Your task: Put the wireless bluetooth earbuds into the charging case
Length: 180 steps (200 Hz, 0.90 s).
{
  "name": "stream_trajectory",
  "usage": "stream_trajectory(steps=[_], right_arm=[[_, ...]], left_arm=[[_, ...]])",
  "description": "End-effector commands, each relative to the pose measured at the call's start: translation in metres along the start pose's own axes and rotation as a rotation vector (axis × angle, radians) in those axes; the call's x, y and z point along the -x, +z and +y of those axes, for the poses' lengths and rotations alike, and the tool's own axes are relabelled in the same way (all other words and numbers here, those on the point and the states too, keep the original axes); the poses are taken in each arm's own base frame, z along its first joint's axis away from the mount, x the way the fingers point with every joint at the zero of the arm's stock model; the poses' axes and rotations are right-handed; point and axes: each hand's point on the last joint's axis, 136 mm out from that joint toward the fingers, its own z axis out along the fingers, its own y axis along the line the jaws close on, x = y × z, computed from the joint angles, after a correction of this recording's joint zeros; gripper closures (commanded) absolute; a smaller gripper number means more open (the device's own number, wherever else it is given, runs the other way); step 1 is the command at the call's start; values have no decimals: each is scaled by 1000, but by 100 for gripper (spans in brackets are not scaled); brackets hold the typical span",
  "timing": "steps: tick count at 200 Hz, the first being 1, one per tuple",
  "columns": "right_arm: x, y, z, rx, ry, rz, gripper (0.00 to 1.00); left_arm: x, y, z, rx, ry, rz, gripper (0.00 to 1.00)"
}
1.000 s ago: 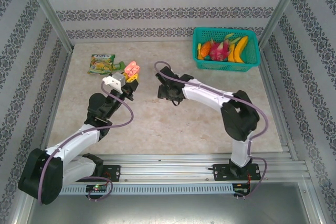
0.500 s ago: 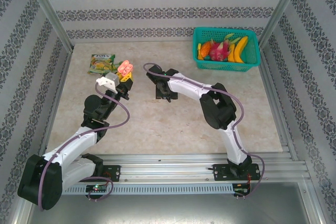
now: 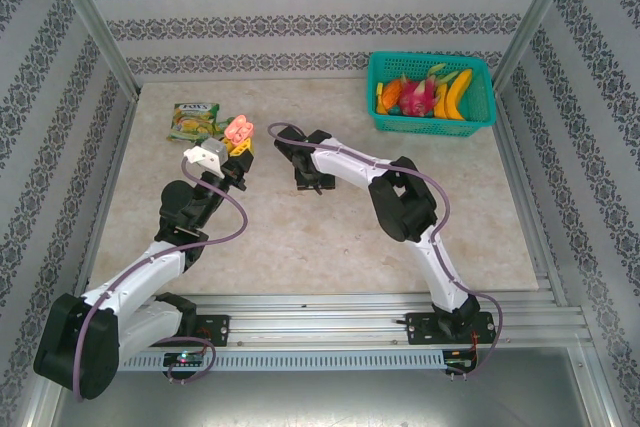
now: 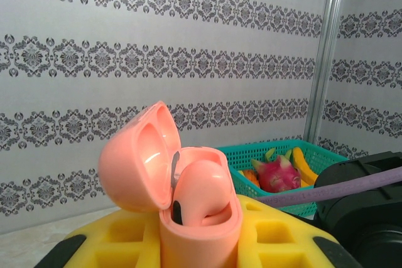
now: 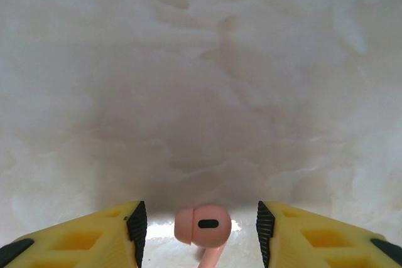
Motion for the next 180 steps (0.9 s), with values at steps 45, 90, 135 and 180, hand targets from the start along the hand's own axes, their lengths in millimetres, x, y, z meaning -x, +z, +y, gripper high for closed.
stream_trajectory(steps=[45, 90, 135, 180], right_arm=[[3, 9, -9, -49, 19, 4, 51], [2, 11, -8, -40, 38, 14, 53], [-1, 10, -8, -32, 51, 16, 56], [-5, 11, -10, -27, 65, 19, 59]], left_arm=[[2, 1, 3, -3, -10, -9, 100], [2, 2, 3, -5, -12, -7, 100], [1, 2, 2, -10, -13, -5, 100], [1, 3, 1, -16, -16, -3, 100]])
